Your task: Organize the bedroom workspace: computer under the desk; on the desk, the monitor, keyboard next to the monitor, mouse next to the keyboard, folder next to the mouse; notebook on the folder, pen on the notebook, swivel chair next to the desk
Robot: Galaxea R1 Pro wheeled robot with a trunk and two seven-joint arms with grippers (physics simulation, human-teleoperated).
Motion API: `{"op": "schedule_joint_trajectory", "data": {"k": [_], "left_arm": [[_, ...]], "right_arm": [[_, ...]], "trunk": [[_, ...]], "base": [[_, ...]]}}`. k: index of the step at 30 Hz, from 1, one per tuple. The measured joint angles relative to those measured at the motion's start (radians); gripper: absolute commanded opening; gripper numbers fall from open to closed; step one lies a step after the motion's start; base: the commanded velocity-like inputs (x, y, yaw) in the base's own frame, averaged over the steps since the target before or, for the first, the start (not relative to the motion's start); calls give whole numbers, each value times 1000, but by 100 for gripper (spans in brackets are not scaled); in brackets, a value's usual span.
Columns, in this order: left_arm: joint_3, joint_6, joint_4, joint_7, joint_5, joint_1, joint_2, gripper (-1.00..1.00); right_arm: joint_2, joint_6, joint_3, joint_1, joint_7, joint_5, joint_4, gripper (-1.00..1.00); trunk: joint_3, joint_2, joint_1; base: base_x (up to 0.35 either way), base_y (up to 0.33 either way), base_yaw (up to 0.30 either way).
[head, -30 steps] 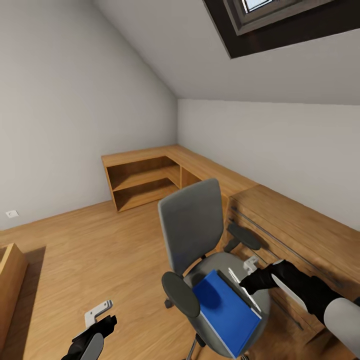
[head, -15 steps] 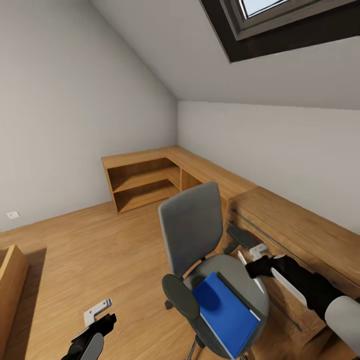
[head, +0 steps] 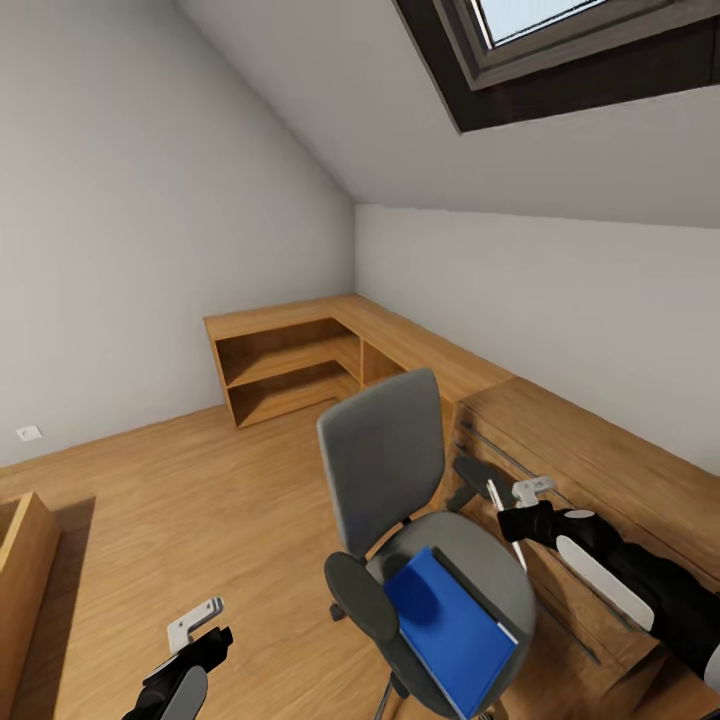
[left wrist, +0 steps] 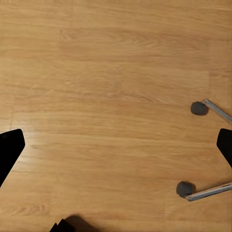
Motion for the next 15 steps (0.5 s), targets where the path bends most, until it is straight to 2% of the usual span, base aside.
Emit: {"op": "schedule_joint_trajectory", "data": {"k": [4,9,12,15], "left_arm": [[0,0,0,0,0,0,0,100],[0,-1,0,0,0,0,0,100],[0,-1,0,0,0,0,0,100],[0,-1,0,0,0,0,0,100]], "right_arm": [[-29,0,1,31,-76,-46,-93,-100],[-46,0,0,64,-150,-71,-183,-100],[-49,-1,-1,69,-190,-116,-198,-100],[-53,-11,-2,72,-280,-171,-207,-100]], "trunk": [[13,28,-15],[28,63,-35],[38,84,-46],[47,105,-58]], "base": [[0,0,0],[0,0,0],[0,0,0],[0,0,0]]}}
